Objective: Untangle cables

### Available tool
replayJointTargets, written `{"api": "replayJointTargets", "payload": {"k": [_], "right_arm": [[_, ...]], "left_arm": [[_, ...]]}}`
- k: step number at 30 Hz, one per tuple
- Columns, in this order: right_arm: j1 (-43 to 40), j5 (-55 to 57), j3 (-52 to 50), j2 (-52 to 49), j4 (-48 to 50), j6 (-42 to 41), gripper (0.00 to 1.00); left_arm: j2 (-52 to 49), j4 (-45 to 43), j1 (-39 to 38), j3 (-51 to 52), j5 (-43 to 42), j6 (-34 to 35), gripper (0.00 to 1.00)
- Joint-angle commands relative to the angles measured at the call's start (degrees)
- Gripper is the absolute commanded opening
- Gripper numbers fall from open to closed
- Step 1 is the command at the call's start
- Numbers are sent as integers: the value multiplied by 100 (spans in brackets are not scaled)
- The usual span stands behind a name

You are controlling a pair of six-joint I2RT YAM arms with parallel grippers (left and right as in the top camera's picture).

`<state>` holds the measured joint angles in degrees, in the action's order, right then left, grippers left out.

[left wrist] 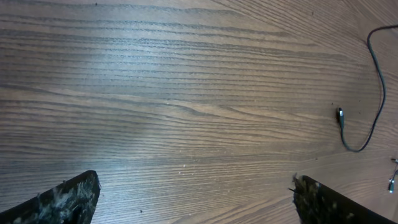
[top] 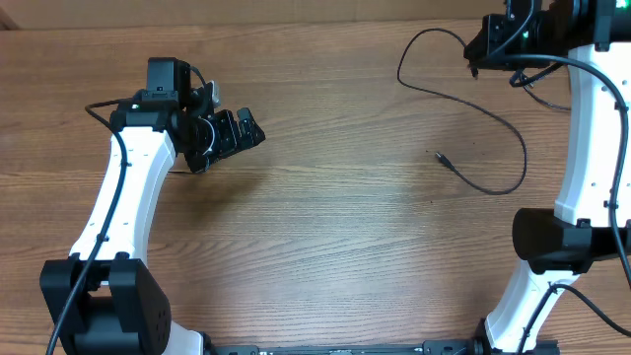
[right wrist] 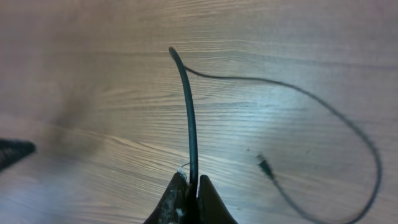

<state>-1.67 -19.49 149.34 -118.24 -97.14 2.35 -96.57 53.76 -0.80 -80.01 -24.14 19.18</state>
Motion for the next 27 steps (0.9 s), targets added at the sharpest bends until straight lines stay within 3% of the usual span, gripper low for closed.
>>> {"api": "replayJointTargets", "payload": {"k": [1,7,17,23,27], "right_arm": [[-55,-13,13,466,7,-1064,4],[24,22,-846,1300,9,-1217,4],[-68,455,-4135,1950,282,-1515,4],[-807,3613,-5342,1947,514,-3440,4],[-1517,4599,-5639,1943,796,-3836,4]], "left_arm": [[63,-22,-46,-50,61,31,100],[63,-22,-46,-50,61,31,100],[63,-22,-46,-50,61,31,100],[63,-22,-46,-50,61,31,100],[63,-22,-46,-50,61,31,99]]}}
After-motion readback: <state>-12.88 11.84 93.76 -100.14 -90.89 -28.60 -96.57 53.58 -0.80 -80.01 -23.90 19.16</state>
